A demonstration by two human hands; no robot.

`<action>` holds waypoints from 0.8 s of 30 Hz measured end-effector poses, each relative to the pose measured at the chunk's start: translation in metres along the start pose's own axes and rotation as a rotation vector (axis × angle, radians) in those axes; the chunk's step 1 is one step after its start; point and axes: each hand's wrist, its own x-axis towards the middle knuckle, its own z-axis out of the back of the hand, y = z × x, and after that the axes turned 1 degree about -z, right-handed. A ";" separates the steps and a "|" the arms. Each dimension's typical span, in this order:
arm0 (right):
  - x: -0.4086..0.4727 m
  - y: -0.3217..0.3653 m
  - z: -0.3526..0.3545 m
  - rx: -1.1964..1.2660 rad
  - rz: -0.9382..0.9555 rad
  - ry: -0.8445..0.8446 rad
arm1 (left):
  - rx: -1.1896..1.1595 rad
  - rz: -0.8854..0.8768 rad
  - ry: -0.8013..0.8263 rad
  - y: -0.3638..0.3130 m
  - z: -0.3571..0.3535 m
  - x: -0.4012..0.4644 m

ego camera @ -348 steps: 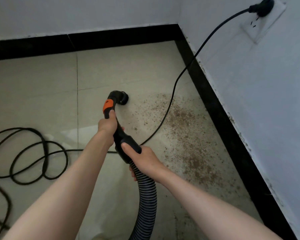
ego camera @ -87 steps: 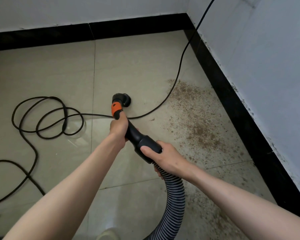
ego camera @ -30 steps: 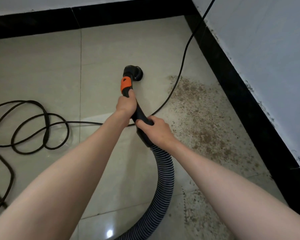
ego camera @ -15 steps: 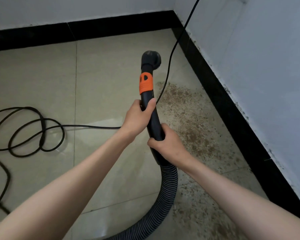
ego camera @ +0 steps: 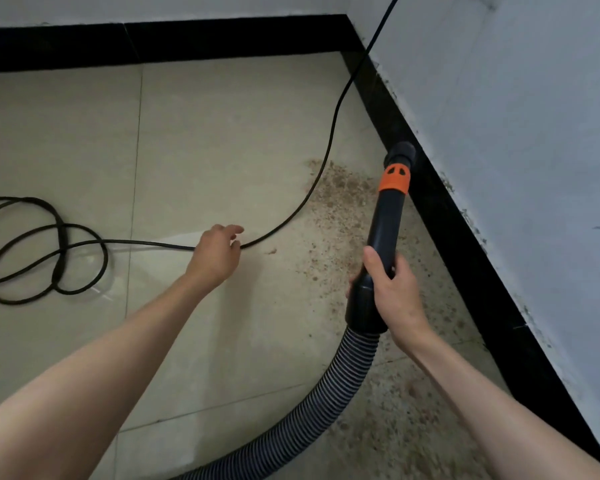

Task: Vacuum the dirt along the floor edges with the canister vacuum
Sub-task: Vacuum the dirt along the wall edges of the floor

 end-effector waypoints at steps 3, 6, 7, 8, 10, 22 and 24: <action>0.024 0.005 -0.001 0.081 -0.064 0.047 | 0.077 -0.003 -0.019 0.020 -0.006 0.011; 0.044 0.008 -0.008 0.142 -0.110 0.091 | 0.120 0.010 -0.009 0.040 -0.016 0.019; 0.049 0.009 -0.013 0.141 -0.109 0.086 | 0.135 0.019 -0.007 0.046 -0.019 0.021; 0.053 0.011 -0.018 0.137 -0.100 0.070 | 0.157 0.020 -0.011 0.050 -0.023 0.023; 0.061 0.014 -0.029 0.117 -0.071 0.020 | 0.204 -0.010 -0.038 0.054 -0.027 0.028; 0.070 0.010 -0.065 -0.253 0.043 0.096 | 0.197 0.406 -0.463 0.095 0.024 0.078; 0.067 0.010 -0.072 -0.306 0.055 0.131 | 0.145 0.471 -0.459 0.099 0.023 0.080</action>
